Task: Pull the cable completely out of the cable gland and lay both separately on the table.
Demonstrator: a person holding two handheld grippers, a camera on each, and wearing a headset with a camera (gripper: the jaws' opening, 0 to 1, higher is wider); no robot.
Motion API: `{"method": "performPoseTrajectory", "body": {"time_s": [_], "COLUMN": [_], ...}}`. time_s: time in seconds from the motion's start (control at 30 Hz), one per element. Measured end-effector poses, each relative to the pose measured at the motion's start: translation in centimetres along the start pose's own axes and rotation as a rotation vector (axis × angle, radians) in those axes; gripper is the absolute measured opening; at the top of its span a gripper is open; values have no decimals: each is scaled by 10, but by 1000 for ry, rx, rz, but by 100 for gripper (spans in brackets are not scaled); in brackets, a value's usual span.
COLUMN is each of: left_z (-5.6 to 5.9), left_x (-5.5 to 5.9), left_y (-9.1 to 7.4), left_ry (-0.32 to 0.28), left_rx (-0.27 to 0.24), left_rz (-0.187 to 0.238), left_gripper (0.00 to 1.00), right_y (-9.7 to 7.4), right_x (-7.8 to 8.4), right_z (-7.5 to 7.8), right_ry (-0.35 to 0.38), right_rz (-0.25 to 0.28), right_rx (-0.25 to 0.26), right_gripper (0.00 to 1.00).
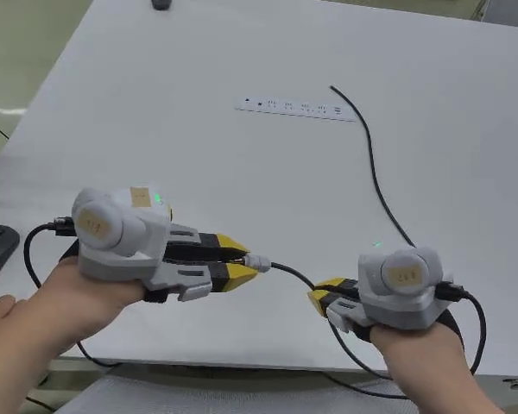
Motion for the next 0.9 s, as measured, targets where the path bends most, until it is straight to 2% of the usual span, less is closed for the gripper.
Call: {"method": "performPoseTrajectory", "body": {"time_s": [0.17,0.27,0.3,0.43,0.5,0.6,0.77,0.9], "left_z": [-3,-3,-3,-1,0,0,0,1], "left_x": [2,2,1,-3,-3,-4,-6,-6], "left_y": [-2,-2,-1,1,2,2,2,2], "left_ry": [-2,-3,-4,-4,-1,3,2,6], "left_rx": [-8,-7,-8,-4,-3,-1,-8,-5], "left_rz": [-6,-8,-7,1,2,-2,0,-2], "left_gripper": [15,15,15,15,15,15,15,15], "right_y": [-11,-17,-18,-13,-5,1,-1,0], "right_x": [-16,-31,-37,-49,-51,-51,-53,-51], "right_z": [-13,-31,-37,-52,-58,-61,-62,-60], "right_ry": [-128,-206,-255,-385,-462,-489,-506,-507], "right_rz": [49,87,93,84,64,61,70,74], "right_rx": [3,-35,-39,-36,-30,-24,-30,-31], "right_gripper": [13,14,14,14,13,10,1,0]}}
Point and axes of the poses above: the centre of the closed fingertips' face, and the gripper's own axes: y roughly forward along the fingers, z roughly to its right, x roughly out of its underside, the point moved 5 cm from there along -y, roughly backward along the fingers, and after that the axes turned 15 degrees about y, right-handed, at the moved point
